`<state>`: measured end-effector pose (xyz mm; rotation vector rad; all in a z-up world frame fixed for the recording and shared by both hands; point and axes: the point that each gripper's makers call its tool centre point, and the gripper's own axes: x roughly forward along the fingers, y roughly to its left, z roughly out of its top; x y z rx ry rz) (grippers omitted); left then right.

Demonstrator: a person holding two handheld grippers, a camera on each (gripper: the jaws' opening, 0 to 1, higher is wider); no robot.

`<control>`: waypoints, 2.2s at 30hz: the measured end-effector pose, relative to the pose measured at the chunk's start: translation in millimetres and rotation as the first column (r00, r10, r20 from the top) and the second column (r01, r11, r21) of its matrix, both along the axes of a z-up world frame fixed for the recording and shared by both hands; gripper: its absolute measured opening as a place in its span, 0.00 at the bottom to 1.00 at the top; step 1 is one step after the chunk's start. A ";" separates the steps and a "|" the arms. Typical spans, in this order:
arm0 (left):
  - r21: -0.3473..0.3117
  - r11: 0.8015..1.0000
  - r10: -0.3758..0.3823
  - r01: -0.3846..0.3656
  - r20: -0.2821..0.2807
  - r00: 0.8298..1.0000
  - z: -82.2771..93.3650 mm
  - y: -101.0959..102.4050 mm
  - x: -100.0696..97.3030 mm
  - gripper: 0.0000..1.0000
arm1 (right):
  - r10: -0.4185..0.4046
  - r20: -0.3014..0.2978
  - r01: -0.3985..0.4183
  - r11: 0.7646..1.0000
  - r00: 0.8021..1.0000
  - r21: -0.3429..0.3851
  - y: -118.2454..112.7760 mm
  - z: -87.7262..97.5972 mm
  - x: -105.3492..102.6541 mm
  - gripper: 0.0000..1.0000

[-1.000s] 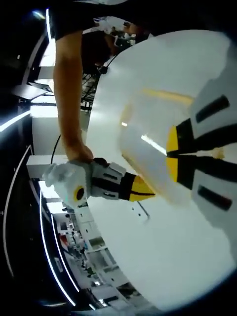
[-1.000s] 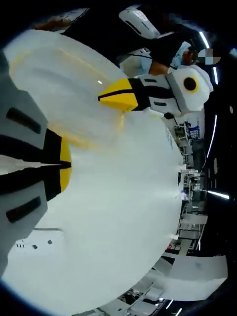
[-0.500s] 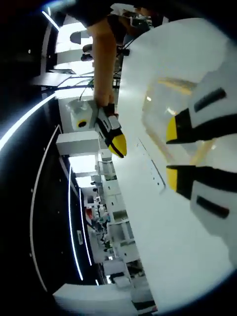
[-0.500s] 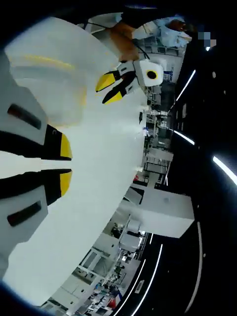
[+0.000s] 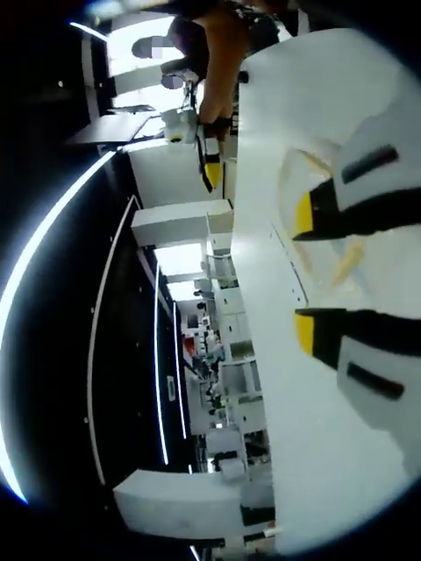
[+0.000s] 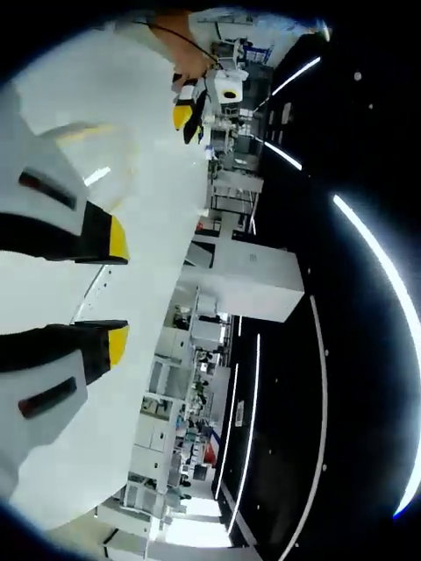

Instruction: Snap each plastic latch of the storage box into its locked position after aligning the lid with the box until every specified latch is closed and the lid sits flush.

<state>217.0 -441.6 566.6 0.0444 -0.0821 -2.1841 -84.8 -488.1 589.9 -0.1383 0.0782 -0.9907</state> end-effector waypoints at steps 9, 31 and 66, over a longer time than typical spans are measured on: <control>-0.018 0.998 0.061 -0.062 -0.065 0.996 0.8 24.3 17.8 0.42 | -0.136 0.069 0.138 0.990 0.988 -0.019 63.3 -7.5 -34.6 0.39; -0.069 0.950 0.290 -0.305 -0.172 0.941 5.0 80.8 57.8 0.87 | -0.309 0.141 0.321 0.944 0.941 -0.075 132.1 -19.9 -66.0 0.76; -0.031 0.928 0.357 -0.371 -0.203 0.912 6.0 112.4 72.8 1.00 | -0.410 0.173 0.425 0.903 0.895 -0.061 175.7 -23.5 -72.4 1.00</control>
